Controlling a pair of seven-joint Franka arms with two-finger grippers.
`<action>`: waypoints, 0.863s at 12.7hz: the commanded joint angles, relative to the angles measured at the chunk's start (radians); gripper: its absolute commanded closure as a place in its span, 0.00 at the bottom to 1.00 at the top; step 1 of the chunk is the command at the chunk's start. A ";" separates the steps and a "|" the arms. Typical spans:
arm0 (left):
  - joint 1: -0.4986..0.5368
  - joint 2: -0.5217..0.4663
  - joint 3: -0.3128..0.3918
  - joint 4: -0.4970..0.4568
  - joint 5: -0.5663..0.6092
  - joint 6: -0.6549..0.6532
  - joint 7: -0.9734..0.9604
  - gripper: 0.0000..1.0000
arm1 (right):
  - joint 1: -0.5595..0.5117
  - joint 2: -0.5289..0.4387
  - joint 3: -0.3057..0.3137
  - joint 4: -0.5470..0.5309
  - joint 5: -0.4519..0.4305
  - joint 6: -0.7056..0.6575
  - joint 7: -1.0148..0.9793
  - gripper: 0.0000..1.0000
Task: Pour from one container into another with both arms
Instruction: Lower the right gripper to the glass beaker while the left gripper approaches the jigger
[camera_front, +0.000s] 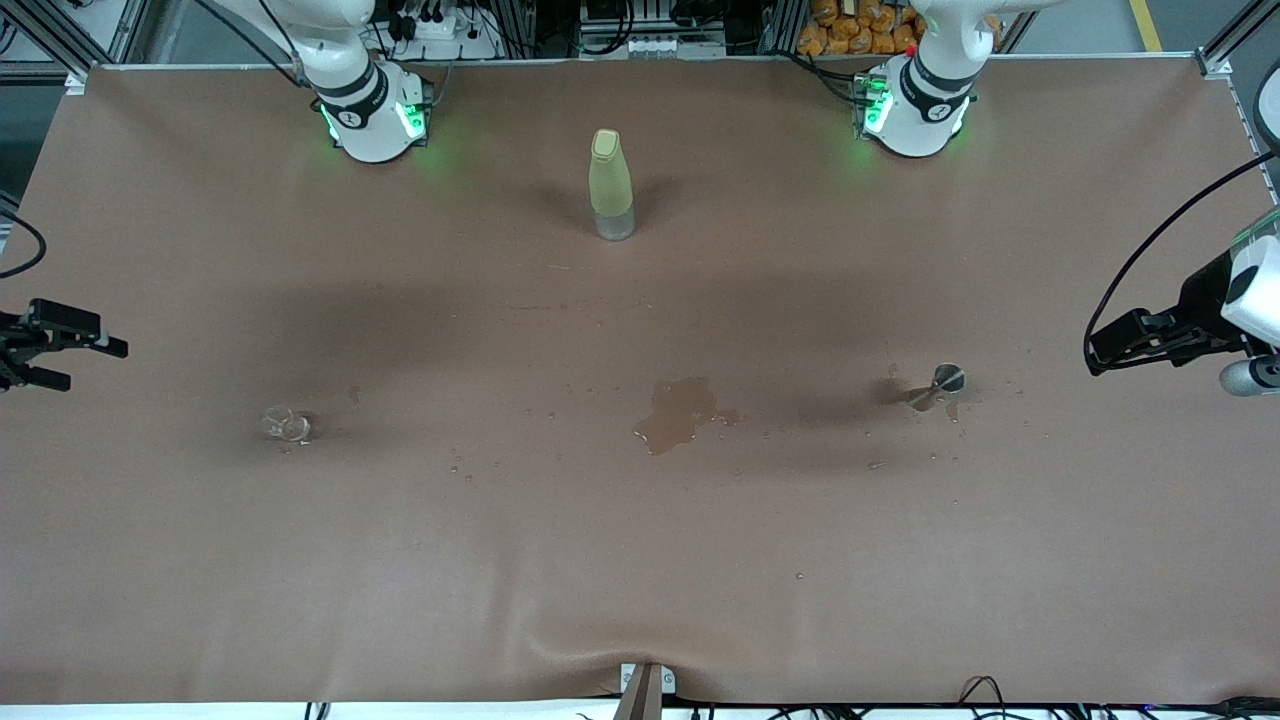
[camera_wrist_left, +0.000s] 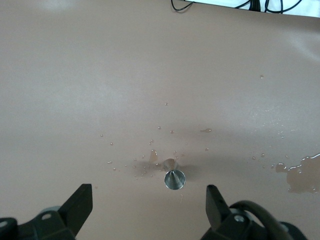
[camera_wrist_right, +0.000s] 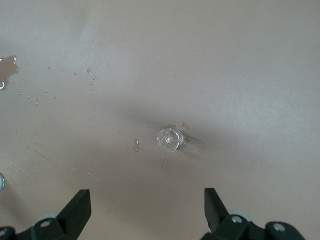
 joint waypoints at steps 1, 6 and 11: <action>-0.012 0.001 -0.004 0.008 -0.010 -0.011 0.014 0.00 | -0.048 0.055 0.009 0.006 0.135 0.004 -0.173 0.00; -0.014 0.006 -0.033 0.008 -0.079 -0.010 0.169 0.00 | -0.106 0.204 0.011 -0.012 0.361 0.048 -0.698 0.00; 0.002 0.033 -0.031 0.008 -0.173 0.004 0.498 0.00 | -0.169 0.386 0.014 -0.019 0.597 0.006 -1.085 0.00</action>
